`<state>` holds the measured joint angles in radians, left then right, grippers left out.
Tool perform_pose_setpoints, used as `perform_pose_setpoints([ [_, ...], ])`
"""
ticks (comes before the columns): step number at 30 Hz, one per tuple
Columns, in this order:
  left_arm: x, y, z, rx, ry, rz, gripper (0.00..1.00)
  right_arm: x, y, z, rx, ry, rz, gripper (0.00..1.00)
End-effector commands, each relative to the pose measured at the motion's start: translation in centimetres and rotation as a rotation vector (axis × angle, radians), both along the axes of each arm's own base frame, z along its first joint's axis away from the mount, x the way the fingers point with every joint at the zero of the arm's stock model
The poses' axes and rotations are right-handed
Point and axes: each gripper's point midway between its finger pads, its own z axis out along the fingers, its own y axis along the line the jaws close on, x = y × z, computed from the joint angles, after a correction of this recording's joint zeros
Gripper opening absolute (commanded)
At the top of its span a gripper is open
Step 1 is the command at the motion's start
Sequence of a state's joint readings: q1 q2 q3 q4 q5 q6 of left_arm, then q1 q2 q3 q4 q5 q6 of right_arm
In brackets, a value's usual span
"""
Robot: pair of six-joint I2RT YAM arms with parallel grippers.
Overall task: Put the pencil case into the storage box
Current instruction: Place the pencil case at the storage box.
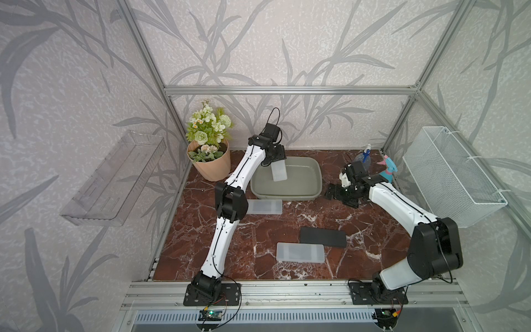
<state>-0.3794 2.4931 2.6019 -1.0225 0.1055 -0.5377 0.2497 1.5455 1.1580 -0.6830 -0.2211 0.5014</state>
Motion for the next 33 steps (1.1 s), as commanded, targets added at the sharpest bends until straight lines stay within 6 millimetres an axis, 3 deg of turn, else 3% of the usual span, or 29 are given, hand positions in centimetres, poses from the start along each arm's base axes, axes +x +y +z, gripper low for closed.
perform_pose_setpoints([
  [1,-1.6,2.2,-1.2,0.115,0.068,-0.016,0.58,-0.2,0.2,-0.8,-0.003,0.022,0.006,0.99],
  [7,-2.7,6.3,-3.6,0.258,0.162,0.017,0.60,-0.3,0.2,-1.3,-0.001,0.036,0.000,0.99],
  [12,-3.0,7.5,-5.2,0.286,0.211,0.011,0.59,-0.1,0.2,-1.2,-0.002,0.037,-0.006,0.99],
  [26,-4.0,5.6,-8.7,0.227,0.296,-0.044,0.60,0.1,0.0,-1.5,-0.020,0.045,-0.003,0.99],
  [33,-4.4,5.3,-10.4,0.223,0.335,-0.051,0.70,0.4,0.1,-1.5,-0.017,0.045,-0.007,0.99],
])
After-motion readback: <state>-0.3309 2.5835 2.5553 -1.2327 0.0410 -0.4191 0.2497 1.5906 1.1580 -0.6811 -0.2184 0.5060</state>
